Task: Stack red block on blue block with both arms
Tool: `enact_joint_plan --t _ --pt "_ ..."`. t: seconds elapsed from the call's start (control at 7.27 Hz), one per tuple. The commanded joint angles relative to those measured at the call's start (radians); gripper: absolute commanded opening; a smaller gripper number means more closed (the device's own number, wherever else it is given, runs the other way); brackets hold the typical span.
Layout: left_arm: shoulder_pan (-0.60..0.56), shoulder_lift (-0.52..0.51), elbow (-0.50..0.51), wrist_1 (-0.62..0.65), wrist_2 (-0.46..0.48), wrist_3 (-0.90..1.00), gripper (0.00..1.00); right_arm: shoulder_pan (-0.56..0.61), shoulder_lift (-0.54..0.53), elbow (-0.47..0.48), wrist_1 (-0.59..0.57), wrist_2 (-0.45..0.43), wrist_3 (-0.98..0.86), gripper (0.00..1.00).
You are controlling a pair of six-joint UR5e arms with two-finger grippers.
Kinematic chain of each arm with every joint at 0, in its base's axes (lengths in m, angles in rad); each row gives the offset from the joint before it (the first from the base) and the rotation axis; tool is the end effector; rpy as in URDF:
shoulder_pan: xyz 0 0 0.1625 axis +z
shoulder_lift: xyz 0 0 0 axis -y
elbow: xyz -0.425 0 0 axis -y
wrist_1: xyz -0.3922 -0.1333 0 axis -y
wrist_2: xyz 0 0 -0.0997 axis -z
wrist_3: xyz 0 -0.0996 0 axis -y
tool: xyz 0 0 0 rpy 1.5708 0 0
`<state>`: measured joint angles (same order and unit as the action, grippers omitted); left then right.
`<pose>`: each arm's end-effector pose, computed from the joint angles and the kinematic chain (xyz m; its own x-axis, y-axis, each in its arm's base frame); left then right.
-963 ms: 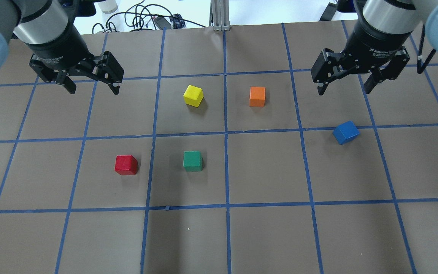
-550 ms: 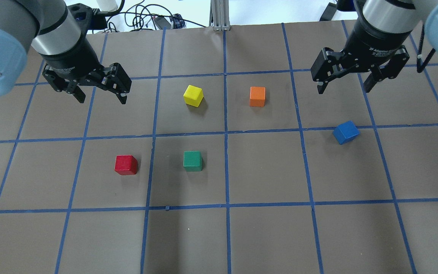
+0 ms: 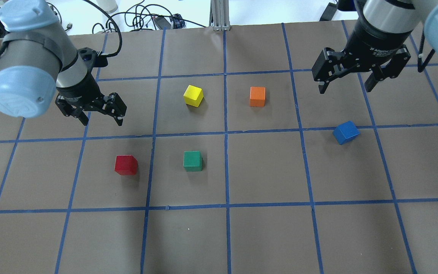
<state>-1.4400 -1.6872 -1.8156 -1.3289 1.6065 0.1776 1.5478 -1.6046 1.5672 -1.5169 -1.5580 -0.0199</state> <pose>-0.0630 -0.5160 0.3353 -0.9987 0.0498 -0.0139 0.0477 0.9912 0.1234 0.1236 -0.4786 0.5007 -0.9999 0.0033 -0.0131 0.0031 0.9999 0.0162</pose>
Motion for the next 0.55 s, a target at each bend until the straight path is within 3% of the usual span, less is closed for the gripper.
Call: enact_joint_plan --t 0.0,0.41 --pt "0.036 -0.011 -0.121 0.106 0.0 0.029 1.0 0.0 0.002 0.0 0.001 -0.002 0.002 1.0" --pt "0.044 -0.071 -0.285 0.358 -0.011 0.034 1.0 0.0 -0.003 0.022 -0.002 -0.004 0.003 1.0"
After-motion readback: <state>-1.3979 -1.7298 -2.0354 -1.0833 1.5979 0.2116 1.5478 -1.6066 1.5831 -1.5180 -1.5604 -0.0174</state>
